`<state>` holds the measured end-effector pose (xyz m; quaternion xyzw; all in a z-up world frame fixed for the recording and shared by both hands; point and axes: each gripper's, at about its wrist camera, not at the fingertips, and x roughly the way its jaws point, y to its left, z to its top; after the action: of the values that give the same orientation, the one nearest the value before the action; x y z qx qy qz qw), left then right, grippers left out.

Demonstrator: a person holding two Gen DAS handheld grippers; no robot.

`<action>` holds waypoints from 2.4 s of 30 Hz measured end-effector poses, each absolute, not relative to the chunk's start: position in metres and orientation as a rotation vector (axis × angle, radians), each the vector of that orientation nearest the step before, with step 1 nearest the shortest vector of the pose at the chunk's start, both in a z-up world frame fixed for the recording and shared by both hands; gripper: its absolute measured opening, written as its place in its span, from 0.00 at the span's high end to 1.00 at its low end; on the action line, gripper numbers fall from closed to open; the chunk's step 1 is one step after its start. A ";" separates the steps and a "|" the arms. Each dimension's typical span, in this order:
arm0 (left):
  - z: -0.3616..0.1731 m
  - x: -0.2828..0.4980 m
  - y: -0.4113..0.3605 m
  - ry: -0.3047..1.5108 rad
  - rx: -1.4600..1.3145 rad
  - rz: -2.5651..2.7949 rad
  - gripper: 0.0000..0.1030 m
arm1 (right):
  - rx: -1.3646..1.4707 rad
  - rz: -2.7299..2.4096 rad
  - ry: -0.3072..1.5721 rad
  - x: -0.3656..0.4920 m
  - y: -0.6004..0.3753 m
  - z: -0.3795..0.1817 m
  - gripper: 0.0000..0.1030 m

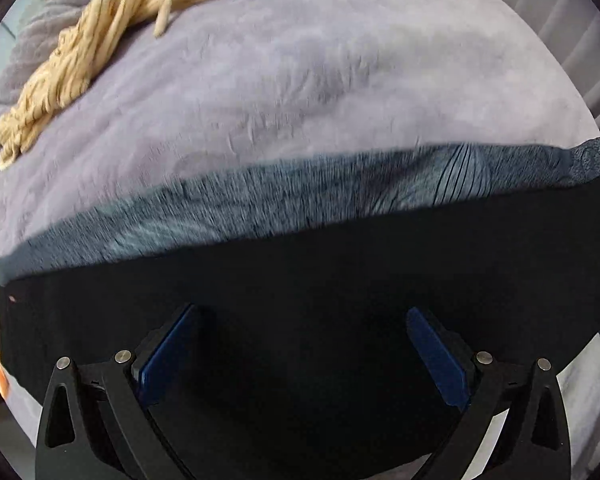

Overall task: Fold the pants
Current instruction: 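Grasp the trouser leg end with the right gripper and lift it while the left gripper presses the waistband, then fold the held leg end over toward the waistband with the right gripper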

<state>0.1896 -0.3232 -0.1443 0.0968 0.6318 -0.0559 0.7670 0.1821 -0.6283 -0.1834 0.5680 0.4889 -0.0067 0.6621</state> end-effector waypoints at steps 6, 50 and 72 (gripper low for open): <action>-0.150 0.170 -0.330 1.337 0.286 -0.142 0.00 | 1.272 -0.069 1.091 0.183 -0.636 -0.191 0.43; -0.098 0.146 -0.040 1.324 0.123 0.053 0.00 | -0.187 0.215 1.299 0.257 -0.184 -0.092 0.70; -0.161 0.138 -0.049 1.431 0.147 0.013 0.00 | 1.410 0.127 1.334 0.217 -0.288 -0.191 0.48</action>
<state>0.1376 -0.0492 -0.1605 0.0675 0.6554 0.0060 0.7522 0.2170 -0.2882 -0.1911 0.5988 0.5668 0.0538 0.5632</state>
